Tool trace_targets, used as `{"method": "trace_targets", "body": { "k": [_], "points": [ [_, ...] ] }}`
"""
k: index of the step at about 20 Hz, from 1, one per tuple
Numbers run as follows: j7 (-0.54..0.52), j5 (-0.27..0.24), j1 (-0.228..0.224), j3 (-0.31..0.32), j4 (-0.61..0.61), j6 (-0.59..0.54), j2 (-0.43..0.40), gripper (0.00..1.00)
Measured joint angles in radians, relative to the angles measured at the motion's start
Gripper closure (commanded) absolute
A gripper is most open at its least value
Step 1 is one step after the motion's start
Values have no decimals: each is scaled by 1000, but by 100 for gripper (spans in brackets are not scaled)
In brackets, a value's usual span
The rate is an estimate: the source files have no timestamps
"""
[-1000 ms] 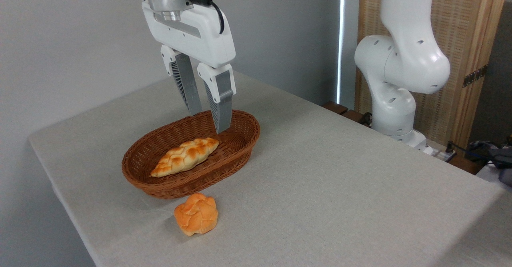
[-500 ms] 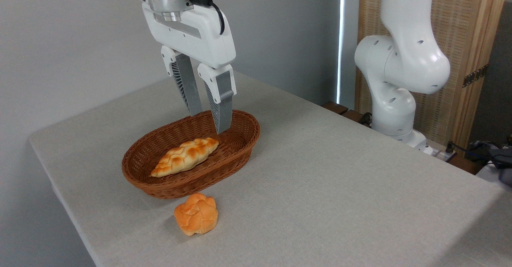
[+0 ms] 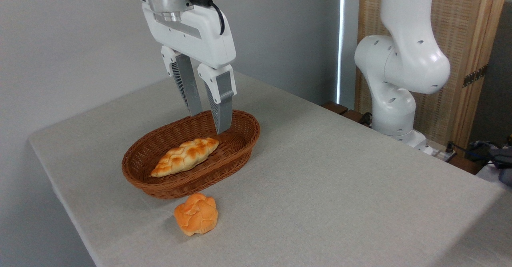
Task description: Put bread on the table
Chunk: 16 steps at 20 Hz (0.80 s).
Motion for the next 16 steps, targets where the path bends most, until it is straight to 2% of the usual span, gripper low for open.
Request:
{"method": "trace_targets", "body": {
  "k": [5,9,13,16],
  "points": [
    [0,0,0,-1,-3,0,0,0],
    [-6,-3,-6,-43,-31,13,2,0],
    [-120,-21,-13,-102,-79,100,18,0],
    [-178,-22,-39,-122,-131,175,27,0]
  ]
}}
